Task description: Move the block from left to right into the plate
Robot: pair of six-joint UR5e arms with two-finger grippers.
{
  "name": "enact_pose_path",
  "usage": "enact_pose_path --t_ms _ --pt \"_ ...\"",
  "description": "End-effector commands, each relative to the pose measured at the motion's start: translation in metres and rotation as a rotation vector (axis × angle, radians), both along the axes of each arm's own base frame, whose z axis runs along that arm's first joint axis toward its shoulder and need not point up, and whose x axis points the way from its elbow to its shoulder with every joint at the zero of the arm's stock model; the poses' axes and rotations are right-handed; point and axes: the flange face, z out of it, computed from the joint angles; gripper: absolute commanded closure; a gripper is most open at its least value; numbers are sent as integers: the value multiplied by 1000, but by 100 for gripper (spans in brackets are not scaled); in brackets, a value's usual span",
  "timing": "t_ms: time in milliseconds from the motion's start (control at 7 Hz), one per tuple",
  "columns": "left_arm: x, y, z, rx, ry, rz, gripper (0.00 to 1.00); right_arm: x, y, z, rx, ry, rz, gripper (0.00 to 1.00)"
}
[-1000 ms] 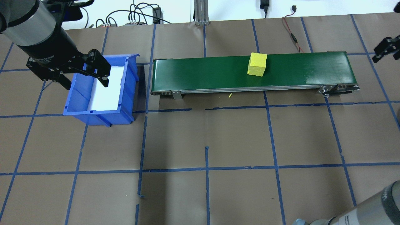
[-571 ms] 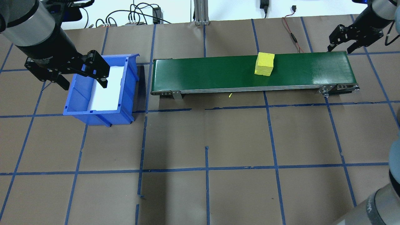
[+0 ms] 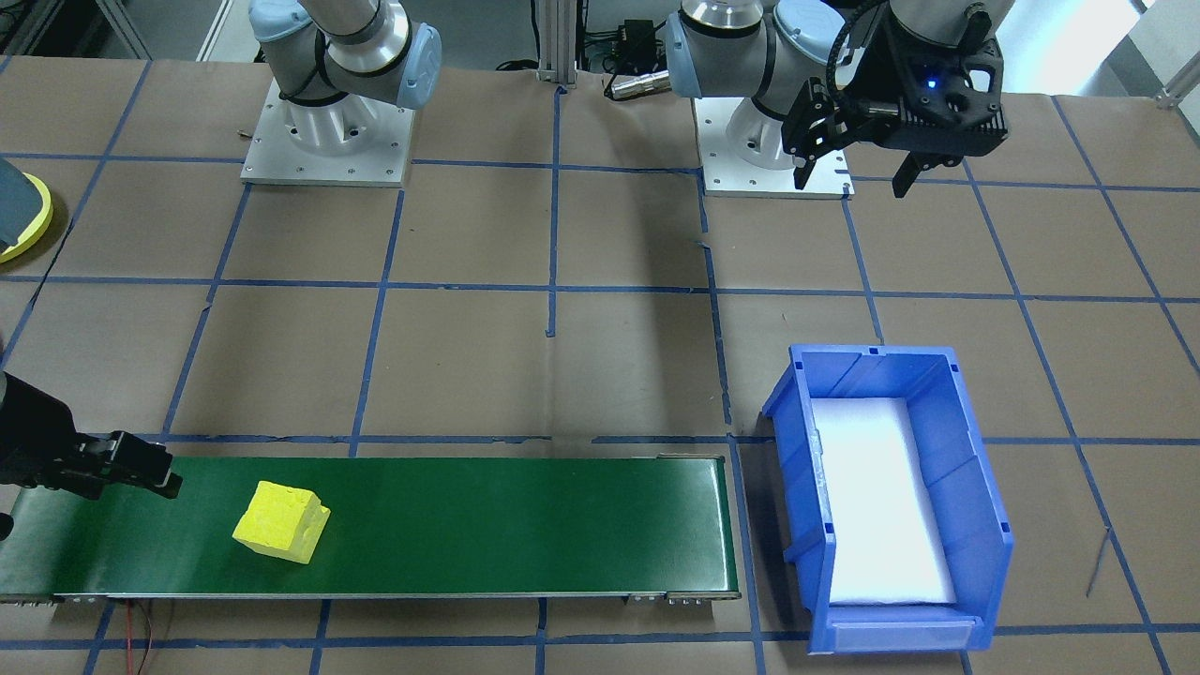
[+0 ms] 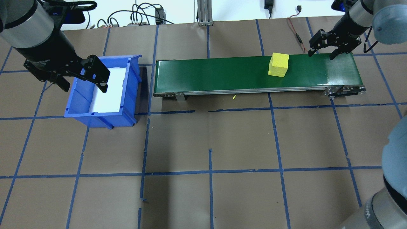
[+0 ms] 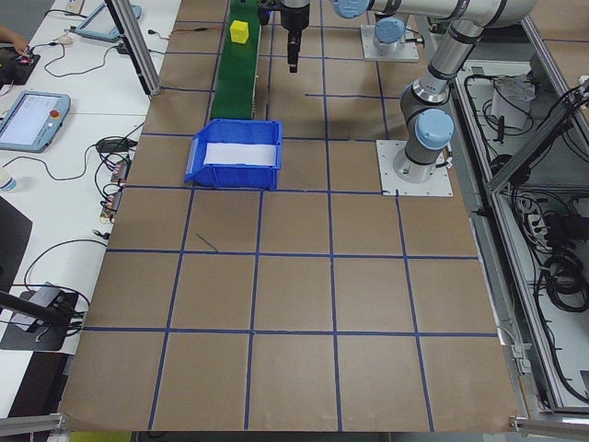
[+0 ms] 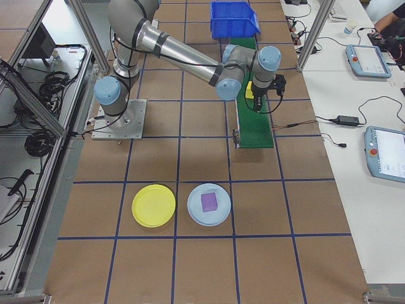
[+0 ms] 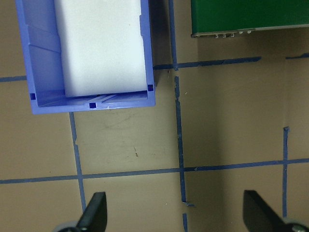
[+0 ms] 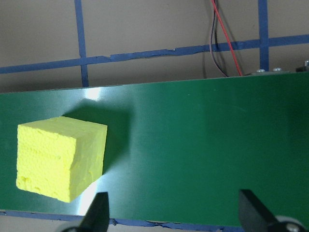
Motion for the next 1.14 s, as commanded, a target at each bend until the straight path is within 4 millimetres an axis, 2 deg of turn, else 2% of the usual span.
enact_pose_path --t_ms 0,286,429,571,857,1000 --pt "0 0 1 0 -4 1 0 6 -1 0 -2 -2 2 0" --pt "-1 3 0 24 0 37 0 13 -6 -8 -4 -2 -16 0" --pt "-1 3 -1 25 2 35 0 28 -12 -14 -7 -1 -56 0" --pt "-1 3 -2 28 2 35 0 28 -18 -29 2 3 -81 0" --pt "-1 3 -2 27 2 35 0 27 -20 -36 11 -1 -89 0" --pt "-1 3 -2 27 2 34 0 27 -23 -48 26 -9 -92 0"
